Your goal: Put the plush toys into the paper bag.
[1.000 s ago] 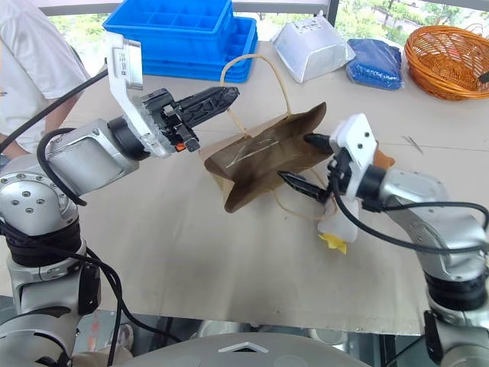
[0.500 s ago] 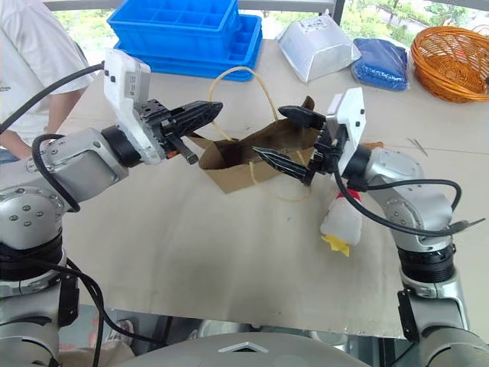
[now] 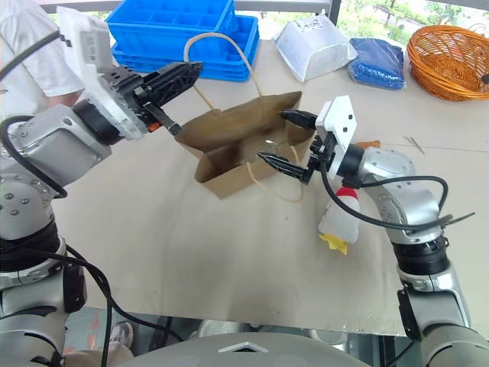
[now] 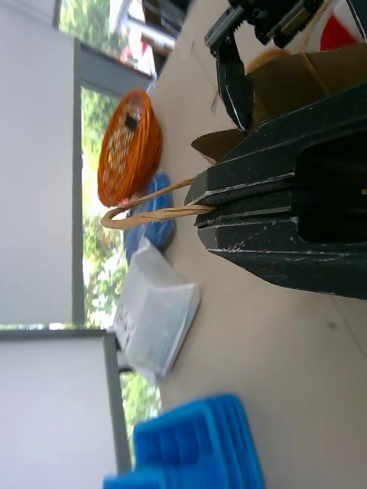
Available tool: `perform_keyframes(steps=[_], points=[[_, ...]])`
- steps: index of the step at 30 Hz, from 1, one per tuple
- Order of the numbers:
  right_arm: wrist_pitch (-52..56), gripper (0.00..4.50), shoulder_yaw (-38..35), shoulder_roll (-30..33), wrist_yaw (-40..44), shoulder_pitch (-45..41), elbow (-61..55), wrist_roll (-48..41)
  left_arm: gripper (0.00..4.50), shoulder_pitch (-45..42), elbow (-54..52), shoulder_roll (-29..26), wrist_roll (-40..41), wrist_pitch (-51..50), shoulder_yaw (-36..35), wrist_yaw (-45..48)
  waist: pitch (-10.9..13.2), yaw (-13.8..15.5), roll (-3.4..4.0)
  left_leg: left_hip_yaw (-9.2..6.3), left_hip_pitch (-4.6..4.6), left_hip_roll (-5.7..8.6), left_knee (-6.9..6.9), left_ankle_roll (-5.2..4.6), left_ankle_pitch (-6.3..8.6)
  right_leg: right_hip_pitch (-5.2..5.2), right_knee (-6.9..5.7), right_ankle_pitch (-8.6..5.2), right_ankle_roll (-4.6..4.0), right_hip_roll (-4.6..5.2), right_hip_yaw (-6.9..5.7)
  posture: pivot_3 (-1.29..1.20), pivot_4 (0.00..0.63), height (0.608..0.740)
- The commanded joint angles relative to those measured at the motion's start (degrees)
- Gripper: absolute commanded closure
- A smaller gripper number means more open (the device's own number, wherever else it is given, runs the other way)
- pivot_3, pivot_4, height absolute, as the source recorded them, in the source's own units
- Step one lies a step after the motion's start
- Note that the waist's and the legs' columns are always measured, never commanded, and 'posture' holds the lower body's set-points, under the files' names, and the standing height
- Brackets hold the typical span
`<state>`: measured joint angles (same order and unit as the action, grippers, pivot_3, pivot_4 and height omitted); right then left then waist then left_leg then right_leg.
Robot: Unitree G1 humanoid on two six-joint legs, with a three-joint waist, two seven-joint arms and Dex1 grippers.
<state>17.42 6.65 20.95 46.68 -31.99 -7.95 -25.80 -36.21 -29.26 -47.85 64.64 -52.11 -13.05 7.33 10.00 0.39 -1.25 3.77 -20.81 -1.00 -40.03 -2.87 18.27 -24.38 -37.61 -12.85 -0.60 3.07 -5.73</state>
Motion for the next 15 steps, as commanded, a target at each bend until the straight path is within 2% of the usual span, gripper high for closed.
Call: perform_keyframes(steps=[1,11,13,15], points=[[-5.13,0.05,1.41,-1.89,2.26,-1.91,4.33,2.09,4.50,0.05,-5.46,-1.45,-0.67,0.62,-1.95,1.01,0.02,0.09,0.03,0.00,0.00,0.00,0.00,0.00,0.00,0.00,0.01,0.00,0.00,0.00,0.00,0.00,0.150,0.740],[-8.68,0.05,0.97,2.34,6.90,1.69,5.23,4.99,4.50,0.27,-7.43,4.98,4.58,1.16,-0.72,-1.54,0.02,0.33,0.04,-0.12,-0.03,0.01,0.01,0.00,0.00,0.04,0.06,0.01,0.00,0.03,0.00,0.00,0.150,0.740],[-9.02,0.05,0.45,4.80,6.76,3.72,4.57,6.52,4.50,1.54,-7.29,7.51,7.93,0.47,0.77,-2.10,0.02,0.28,0.04,-0.12,-0.01,0.01,0.01,0.00,0.00,0.04,0.03,0.01,0.00,0.03,0.00,0.00,0.150,0.740],[-5.67,0.05,-3.10,9.20,6.32,7.90,-0.11,4.80,4.50,3.91,-5.36,11.03,9.56,0.45,2.08,-3.10,-0.01,0.48,0.10,-0.11,0.02,0.01,0.00,0.00,0.00,0.05,0.01,0.01,0.00,0.05,0.04,0.00,0.150,0.740]])
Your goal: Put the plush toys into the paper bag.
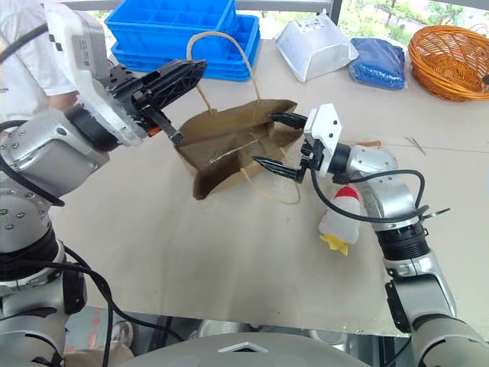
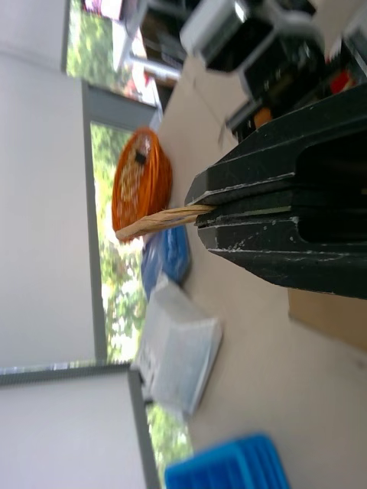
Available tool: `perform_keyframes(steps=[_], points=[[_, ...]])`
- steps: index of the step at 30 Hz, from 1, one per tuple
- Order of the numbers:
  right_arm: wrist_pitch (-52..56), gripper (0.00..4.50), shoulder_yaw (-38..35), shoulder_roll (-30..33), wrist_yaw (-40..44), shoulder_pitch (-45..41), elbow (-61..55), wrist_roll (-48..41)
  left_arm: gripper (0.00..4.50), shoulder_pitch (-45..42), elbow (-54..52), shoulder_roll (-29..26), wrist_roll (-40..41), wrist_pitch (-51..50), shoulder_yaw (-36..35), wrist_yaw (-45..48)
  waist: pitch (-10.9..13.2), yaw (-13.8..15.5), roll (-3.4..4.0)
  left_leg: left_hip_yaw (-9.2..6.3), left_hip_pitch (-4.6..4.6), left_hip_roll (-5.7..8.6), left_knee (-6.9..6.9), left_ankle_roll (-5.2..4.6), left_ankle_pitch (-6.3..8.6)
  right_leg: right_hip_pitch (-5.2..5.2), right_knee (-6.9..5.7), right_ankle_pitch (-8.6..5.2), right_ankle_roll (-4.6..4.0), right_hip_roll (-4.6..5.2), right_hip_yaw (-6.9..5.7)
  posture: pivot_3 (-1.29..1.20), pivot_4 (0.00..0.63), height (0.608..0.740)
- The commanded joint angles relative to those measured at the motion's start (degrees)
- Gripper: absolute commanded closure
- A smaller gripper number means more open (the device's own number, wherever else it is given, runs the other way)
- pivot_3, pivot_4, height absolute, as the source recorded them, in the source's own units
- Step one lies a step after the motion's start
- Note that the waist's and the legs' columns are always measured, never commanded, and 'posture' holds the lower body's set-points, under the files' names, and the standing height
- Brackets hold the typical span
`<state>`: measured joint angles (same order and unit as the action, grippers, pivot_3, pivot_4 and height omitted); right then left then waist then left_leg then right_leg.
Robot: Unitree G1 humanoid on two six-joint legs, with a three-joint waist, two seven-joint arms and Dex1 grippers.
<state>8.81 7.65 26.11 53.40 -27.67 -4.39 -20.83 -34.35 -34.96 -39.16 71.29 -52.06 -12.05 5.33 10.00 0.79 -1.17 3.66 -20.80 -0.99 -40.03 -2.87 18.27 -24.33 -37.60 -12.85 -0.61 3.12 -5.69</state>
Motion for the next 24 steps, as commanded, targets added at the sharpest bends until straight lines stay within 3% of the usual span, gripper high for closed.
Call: perform_keyframes(steps=[1,4,8,11,14,19,24], points=[[4.24,0.05,-5.47,5.75,-0.21,5.26,-6.01,-1.47,4.50,2.76,0.93,3.01,2.31,0.46,1.62,-0.61,-0.01,0.25,0.01,0.00,0.00,0.00,0.00,0.00,0.00,0.01,0.00,0.00,0.00,0.01,0.00,0.00,0.150,0.740],[8.12,0.05,-8.17,7.63,-0.56,7.93,-10.96,-6.07,4.50,3.12,1.80,3.48,1.85,0.32,2.88,1.24,0.05,0.06,-0.07,-0.01,-0.06,0.00,-0.01,0.00,0.00,0.01,0.01,0.00,0.00,0.01,-0.01,0.00,0.150,0.740],[18.09,0.05,-14.33,4.15,-5.68,9.59,-18.21,-21.26,4.50,3.58,3.43,3.62,-0.04,0.06,5.63,5.04,0.08,-0.25,-0.01,0.02,0.06,-0.04,0.03,0.04,-0.02,0.00,-0.05,0.00,0.00,-0.08,0.07,0.00,0.150,0.740],[17.37,0.05,-12.86,3.06,-8.90,11.80,-19.29,-17.52,4.50,2.26,5.35,4.29,-2.11,0.73,7.35,7.37,0.08,0.05,0.00,0.01,0.04,-0.06,0.04,0.05,-0.03,-0.01,-0.05,0.00,0.00,-0.11,0.06,0.00,0.150,0.740],[16.07,0.05,-11.08,5.85,-8.80,13.80,-20.24,-12.40,4.50,1.23,7.02,5.32,-2.96,0.88,7.52,7.98,0.08,0.38,0.00,0.01,-0.05,0.02,0.04,0.02,-0.01,0.00,0.02,-0.01,0.01,-0.07,0.07,0.00,0.150,0.740],[19.25,0.05,-19.14,9.22,-10.00,16.71,-21.92,-17.18,4.50,1.64,7.64,5.04,-7.41,0.57,9.02,9.72,0.09,0.29,0.00,0.01,-0.10,0.04,0.04,-0.01,-0.01,-0.01,0.10,-0.01,0.01,-0.06,0.07,0.00,0.150,0.740],[24.52,0.05,-27.98,5.49,-19.67,16.01,-25.29,-30.70,4.50,2.28,7.06,5.14,-13.27,0.81,12.99,12.34,0.09,0.02,0.01,-0.03,-0.08,0.03,0.04,0.00,-0.01,-0.01,0.08,-0.01,0.01,-0.07,0.07,0.00,0.150,0.740]])
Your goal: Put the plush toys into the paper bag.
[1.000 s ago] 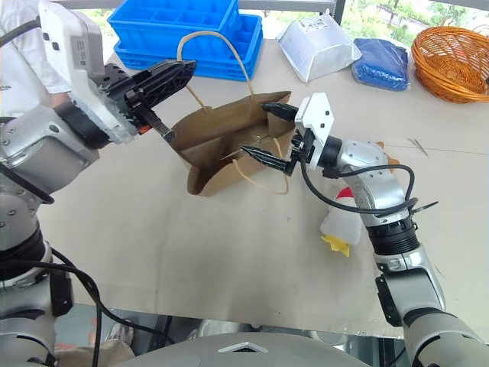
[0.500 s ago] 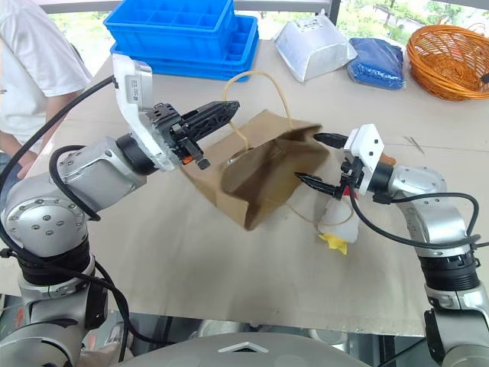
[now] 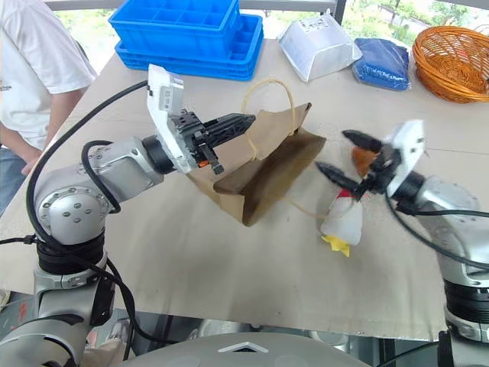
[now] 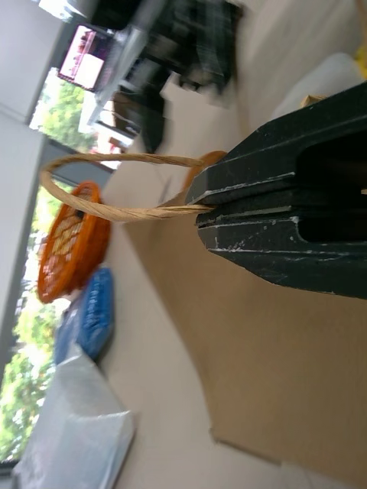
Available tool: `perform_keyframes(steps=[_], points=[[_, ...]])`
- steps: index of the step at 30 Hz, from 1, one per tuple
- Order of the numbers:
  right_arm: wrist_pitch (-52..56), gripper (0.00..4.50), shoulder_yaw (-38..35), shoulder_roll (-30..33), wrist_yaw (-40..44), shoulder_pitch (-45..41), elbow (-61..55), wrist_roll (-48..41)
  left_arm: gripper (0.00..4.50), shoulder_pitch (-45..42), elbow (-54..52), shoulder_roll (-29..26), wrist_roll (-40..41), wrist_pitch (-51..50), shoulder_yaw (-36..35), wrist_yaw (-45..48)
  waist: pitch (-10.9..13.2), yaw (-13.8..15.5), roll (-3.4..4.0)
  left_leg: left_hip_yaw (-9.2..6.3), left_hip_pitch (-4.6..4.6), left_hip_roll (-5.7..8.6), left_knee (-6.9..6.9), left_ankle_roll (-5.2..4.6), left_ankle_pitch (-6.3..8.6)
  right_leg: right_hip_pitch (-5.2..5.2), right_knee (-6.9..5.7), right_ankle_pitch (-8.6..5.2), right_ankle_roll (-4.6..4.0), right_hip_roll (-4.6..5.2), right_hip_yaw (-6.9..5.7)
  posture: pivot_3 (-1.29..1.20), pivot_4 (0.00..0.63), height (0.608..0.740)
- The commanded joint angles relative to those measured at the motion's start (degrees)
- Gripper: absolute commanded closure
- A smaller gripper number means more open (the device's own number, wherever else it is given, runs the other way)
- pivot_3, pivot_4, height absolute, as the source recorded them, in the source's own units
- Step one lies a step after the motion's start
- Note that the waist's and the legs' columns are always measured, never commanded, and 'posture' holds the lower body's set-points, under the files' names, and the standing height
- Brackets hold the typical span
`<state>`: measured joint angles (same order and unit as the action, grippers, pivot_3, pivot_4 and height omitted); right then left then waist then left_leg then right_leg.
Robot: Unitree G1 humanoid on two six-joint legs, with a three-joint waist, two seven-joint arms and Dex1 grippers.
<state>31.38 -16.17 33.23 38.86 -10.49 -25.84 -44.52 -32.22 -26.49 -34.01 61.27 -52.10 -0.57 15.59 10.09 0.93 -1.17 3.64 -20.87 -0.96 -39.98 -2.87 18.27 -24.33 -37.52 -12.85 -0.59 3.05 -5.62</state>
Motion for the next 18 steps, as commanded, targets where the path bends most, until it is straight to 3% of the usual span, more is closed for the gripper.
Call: perform_keyframes(steps=[1,8,13,15,18], points=[[2.48,0.05,-4.47,-2.89,-7.41,-1.59,-4.54,-8.88,4.50,-0.06,-1.32,0.75,-3.38,0.86,1.73,2.03,0.00,-0.17,0.01,0.00,0.02,-0.01,0.01,0.00,0.00,0.00,-0.03,0.00,0.00,0.00,0.01,0.00,0.150,0.740],[4.21,0.05,-5.71,-8.00,-20.63,-2.66,-9.22,-18.88,4.50,0.07,-2.78,2.84,-4.89,0.17,1.33,2.60,0.00,-0.07,0.01,0.01,0.03,-0.01,0.08,0.00,0.00,-0.02,-0.04,0.00,0.00,-0.02,0.03,0.00,0.150,0.740],[8.85,0.05,-10.43,5.32,-18.20,6.43,-10.46,-13.40,4.50,2.25,-4.80,0.09,-5.01,-0.51,-0.89,3.66,0.02,0.37,0.04,-0.01,-0.08,0.00,0.09,-0.02,0.01,-0.01,0.11,-0.02,0.02,-0.01,0.04,0.00,0.150,0.740],[11.96,0.05,-13.50,14.95,-12.05,16.30,-10.41,-7.70,4.50,3.16,-4.83,-2.45,-4.84,-0.50,-2.27,6.22,0.02,0.62,0.10,-0.01,-0.10,0.00,0.10,-0.03,0.01,-0.01,0.13,-0.02,0.03,-0.02,0.04,0.00,0.150,0.740],[18.03,0.05,-16.05,19.45,-11.41,21.74,-10.25,-12.01,4.50,5.09,-4.93,-4.93,-5.65,0.77,-3.06,9.66,0.03,0.71,0.02,0.00,-0.09,-0.02,0.20,-0.06,0.03,-0.01,0.23,-0.06,0.08,-0.05,0.03,0.00,0.150,0.740]])
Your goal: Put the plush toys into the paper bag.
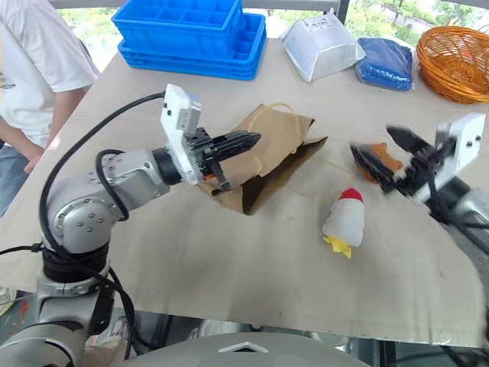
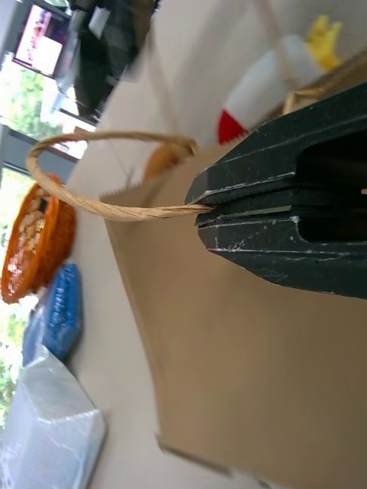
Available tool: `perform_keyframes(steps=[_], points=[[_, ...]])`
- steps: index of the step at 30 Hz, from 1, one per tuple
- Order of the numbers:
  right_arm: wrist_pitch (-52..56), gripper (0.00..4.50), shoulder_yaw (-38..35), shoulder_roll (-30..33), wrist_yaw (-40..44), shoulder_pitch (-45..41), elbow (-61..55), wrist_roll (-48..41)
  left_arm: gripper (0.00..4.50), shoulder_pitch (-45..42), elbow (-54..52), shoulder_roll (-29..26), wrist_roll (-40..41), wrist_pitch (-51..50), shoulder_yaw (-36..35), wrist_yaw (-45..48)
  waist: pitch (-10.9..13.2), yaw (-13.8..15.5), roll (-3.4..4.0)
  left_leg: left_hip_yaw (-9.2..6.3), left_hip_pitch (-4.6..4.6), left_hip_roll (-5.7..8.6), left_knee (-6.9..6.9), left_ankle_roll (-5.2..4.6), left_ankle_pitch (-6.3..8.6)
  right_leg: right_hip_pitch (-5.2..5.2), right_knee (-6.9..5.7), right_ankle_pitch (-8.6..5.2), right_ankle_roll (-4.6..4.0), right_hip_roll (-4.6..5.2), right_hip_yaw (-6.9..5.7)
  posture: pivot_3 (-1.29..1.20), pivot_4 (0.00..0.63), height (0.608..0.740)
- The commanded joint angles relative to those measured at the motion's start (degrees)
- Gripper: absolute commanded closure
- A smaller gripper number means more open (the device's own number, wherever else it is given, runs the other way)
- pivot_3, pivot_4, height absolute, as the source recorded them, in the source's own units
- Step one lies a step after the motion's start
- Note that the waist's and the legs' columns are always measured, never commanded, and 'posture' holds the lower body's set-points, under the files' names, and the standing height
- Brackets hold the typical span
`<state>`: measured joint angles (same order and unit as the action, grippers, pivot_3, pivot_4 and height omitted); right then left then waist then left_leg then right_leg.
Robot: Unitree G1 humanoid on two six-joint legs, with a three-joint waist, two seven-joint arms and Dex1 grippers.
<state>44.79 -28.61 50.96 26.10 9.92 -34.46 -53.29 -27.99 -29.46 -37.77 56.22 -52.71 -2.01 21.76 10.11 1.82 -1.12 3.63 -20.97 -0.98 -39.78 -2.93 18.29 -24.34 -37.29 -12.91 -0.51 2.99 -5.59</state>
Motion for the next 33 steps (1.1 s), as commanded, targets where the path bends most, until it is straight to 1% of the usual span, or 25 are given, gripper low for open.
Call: perform_keyframes(steps=[1,2,3,4,6,9,13,14,16,18,19,20,21,23,24,28,31,33], points=[[7.14,0.05,-3.23,2.53,0.92,2.34,-1.98,-4.74,4.50,1.92,-1.99,-1.53,-1.23,2.20,-1.71,4.48,-0.02,-0.47,0.02,0.01,0.00,-0.01,0.00,0.00,0.00,0.00,0.01,0.00,0.01,-0.02,0.03,0.00,0.150,0.740],[9.02,0.05,-2.96,3.07,0.64,2.92,-2.29,-5.63,4.50,2.66,-1.99,-1.68,-1.76,2.80,-1.78,5.22,-0.03,-0.70,0.04,0.04,0.05,-0.01,0.01,0.00,0.00,0.00,0.02,-0.01,0.02,-0.02,0.09,0.00,0.150,0.740],[11.95,0.05,-1.12,3.46,-1.07,3.05,-2.71,-6.55,4.50,2.68,-1.65,-1.49,-2.44,3.25,-1.52,5.71,-0.01,-0.81,0.02,0.08,0.12,-0.01,0.05,0.00,0.00,0.02,0.00,-0.09,0.16,-0.03,0.14,0.00,0.150,0.740],[14.01,0.05,0.83,2.49,-3.36,2.28,-2.73,-8.14,4.50,2.26,-1.47,-0.98,-2.65,3.38,-1.32,5.76,0.00,-0.85,-0.02,0.07,0.13,-0.01,0.09,0.00,0.00,0.01,0.01,-0.12,0.22,-0.04,0.13,0.00,0.150,0.740],[17.07,0.05,5.20,-0.21,-8.45,-0.50,-2.25,-9.22,4.50,1.35,-1.35,0.08,-2.85,3.40,-1.22,5.43,-0.01,-0.84,-0.06,0.06,0.15,-0.02,0.16,0.00,0.00,0.01,0.01,-0.13,0.23,-0.05,0.12,0.00,0.150,0.740],[19.26,0.05,10.66,-4.88,-14.24,-3.87,-0.57,-6.75,4.50,-0.24,-1.86,1.57,-1.55,2.78,-2.59,4.05,-0.01,-0.81,-0.06,0.06,0.13,-0.02,0.20,0.00,-0.01,0.00,0.03,-0.13,0.24,-0.05,0.13,0.00,0.150,0.740],[21.43,0.05,13.60,-9.31,-17.13,-4.80,0.40,-7.10,4.50,-3.56,-2.44,2.25,1.41,1.38,-5.43,1.41,-0.02,-0.78,-0.08,0.05,0.11,-0.01,0.25,0.02,-0.01,0.00,0.11,-0.09,0.17,-0.07,0.13,0.00,0.150,0.740],[21.65,0.28,14.15,-9.84,-17.52,-4.91,0.36,-6.66,4.50,-4.30,-2.33,2.08,1.66,1.12,-5.90,0.83,-0.02,-0.80,-0.08,0.04,0.11,-0.01,0.28,0.02,-0.02,0.00,0.17,-0.02,0.05,-0.07,0.12,0.00,0.150,0.740],[21.76,0.91,15.38,-10.38,-17.91,-5.50,-0.27,-5.89,4.50,-5.38,-1.80,1.76,2.24,0.56,-6.93,-0.01,-0.04,-0.91,-0.11,0.05,0.11,-0.01,0.28,0.02,-0.02,0.01,0.22,-0.01,0.04,-0.07,0.12,0.00,0.150,0.740],[21.54,1.77,16.19,-10.15,-17.94,-6.10,-0.97,-4.93,4.50,-5.96,-1.32,1.07,2.25,0.01,-7.67,-0.20,-0.05,-1.01,-0.12,0.05,0.12,-0.01,0.29,0.02,-0.02,0.02,0.24,-0.02,0.06,-0.08,0.12,0.00,0.150,0.740],[21.23,2.40,16.42,-9.65,-17.29,-6.36,-1.37,-4.54,4.50,-6.20,-0.97,0.09,1.76,-0.07,-8.15,0.21,-0.06,-1.01,-0.14,0.05,0.14,-0.01,0.30,0.02,-0.02,0.01,0.24,-0.02,0.07,-0.08,0.13,0.00,0.150,0.740],[20.56,2.68,16.46,-8.86,-15.99,-6.50,-2.22,-4.30,4.50,-6.75,-0.08,-1.15,1.49,-0.26,-9.18,0.56,-0.06,-1.00,-0.14,0.05,0.15,-0.01,0.31,0.03,-0.02,0.02,0.23,-0.08,0.17,-0.09,0.12,0.00,0.150,0.740],[19.42,3.22,16.20,-8.54,-14.85,-6.63,-2.96,-4.01,4.50,-7.31,0.75,-2.50,1.31,-0.39,-10.07,1.10,-0.06,-0.99,-0.14,0.05,0.16,-0.01,0.31,0.05,-0.03,0.02,0.22,-0.10,0.21,-0.10,0.12,0.00,0.150,0.740],[17.82,4.12,14.27,-8.30,-12.70,-6.70,-3.68,-5.34,4.50,-8.42,2.47,-5.92,0.44,-0.42,-11.26,3.01,-0.06,-1.00,-0.15,0.04,0.18,-0.01,0.32,0.08,-0.05,0.01,0.21,-0.11,0.22,-0.14,0.12,0.00,0.150,0.740],[16.82,4.47,13.20,-8.20,-11.40,-6.53,-3.88,-5.82,4.50,-8.96,3.32,-7.22,0.40,-0.58,-11.76,3.66,-0.06,-0.97,-0.14,0.04,0.18,-0.02,0.32,0.09,-0.05,0.01,0.22,-0.11,0.22,-0.16,0.12,0.00,0.150,0.740],[12.21,4.47,5.72,-10.39,-6.93,-6.44,-3.42,-12.52,4.50,-10.36,6.65,-13.44,-2.14,0.18,-12.88,8.22,-0.05,-0.91,-0.15,0.05,0.16,-0.01,0.34,0.08,-0.05,0.01,0.25,-0.10,0.21,-0.15,0.13,0.00,0.150,0.740],[10.44,4.47,2.29,-11.19,-5.93,-6.60,-2.86,-17.31,4.50,-10.76,8.42,-16.97,-4.49,1.61,-12.90,12.19,-0.04,-0.90,-0.15,0.04,0.15,-0.01,0.36,0.08,-0.05,0.01,0.29,-0.07,0.16,-0.15,0.11,0.00,0.150,0.740],[9.15,4.47,0.48,-11.47,-5.70,-7.29,-2.48,-21.35,4.50,-12.51,10.09,-19.28,-5.44,1.96,-12.74,14.78,-0.03,-0.89,-0.17,0.03,0.13,-0.01,0.38,0.09,-0.05,0.01,0.32,-0.02,0.07,-0.15,0.08,0.00,0.150,0.740]])
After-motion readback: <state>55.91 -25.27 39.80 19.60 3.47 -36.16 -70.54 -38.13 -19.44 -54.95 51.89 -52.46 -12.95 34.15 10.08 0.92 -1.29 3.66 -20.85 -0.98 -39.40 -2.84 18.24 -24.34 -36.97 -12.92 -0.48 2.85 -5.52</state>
